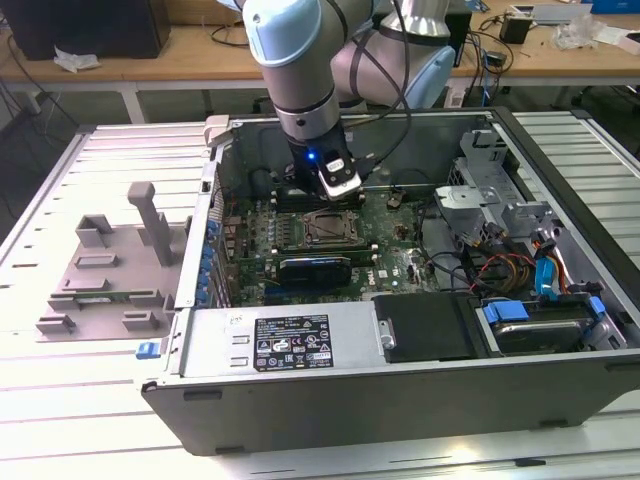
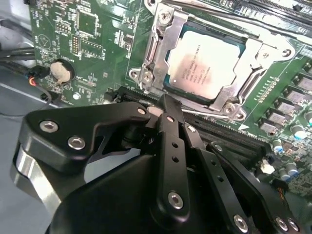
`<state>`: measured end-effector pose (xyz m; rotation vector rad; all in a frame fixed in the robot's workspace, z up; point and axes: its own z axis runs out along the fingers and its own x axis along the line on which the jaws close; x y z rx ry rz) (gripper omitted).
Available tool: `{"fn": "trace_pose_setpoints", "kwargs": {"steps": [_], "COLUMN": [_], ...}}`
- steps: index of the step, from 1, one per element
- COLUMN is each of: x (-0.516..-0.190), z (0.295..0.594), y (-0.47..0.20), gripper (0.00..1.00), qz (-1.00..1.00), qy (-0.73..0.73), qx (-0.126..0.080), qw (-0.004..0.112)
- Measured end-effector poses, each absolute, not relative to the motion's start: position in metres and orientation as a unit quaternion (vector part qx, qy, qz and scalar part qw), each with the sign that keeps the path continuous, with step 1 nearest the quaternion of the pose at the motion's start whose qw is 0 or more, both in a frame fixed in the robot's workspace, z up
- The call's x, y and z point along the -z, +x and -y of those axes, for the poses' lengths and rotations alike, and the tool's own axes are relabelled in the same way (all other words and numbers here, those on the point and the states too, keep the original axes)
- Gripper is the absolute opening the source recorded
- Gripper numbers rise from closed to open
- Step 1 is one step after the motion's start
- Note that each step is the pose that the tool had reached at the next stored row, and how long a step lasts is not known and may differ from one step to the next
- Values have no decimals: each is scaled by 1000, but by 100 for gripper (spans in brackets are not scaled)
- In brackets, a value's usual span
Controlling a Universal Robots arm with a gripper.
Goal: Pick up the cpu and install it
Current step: 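Install the first cpu locking lever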
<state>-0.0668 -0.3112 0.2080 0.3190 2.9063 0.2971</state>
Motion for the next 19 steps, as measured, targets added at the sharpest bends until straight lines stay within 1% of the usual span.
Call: {"fn": "trace_pose_setpoints", "kwargs": {"steps": [6, 9, 19], "x": [-214, -213, -207], "z": [309, 305, 304], "y": [-67, -72, -85], "gripper": [11, 11, 11], "qz": [-984, -983, -982], "qy": [109, 111, 113], "qx": [-101, -101, -101], "qw": [102, 106, 112]}}
